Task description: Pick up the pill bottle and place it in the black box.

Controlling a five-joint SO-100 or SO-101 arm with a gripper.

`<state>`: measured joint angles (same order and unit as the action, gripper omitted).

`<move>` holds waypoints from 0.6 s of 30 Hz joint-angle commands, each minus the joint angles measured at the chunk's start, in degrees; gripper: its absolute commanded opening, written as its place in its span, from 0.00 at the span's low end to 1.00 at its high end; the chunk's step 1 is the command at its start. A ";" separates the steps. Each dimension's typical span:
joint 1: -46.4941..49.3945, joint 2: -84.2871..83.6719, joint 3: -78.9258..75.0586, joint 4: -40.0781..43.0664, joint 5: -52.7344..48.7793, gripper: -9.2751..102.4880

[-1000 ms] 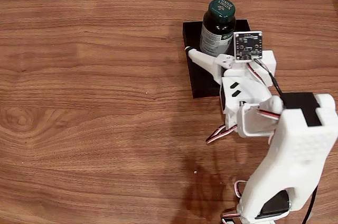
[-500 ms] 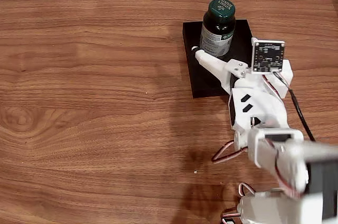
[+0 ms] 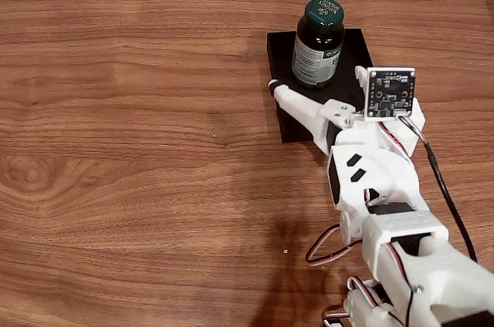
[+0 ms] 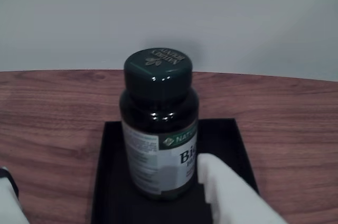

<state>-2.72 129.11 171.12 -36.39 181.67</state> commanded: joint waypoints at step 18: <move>-7.29 26.28 1.93 42.19 -12.57 0.35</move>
<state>-9.40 149.77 173.41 -3.69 172.88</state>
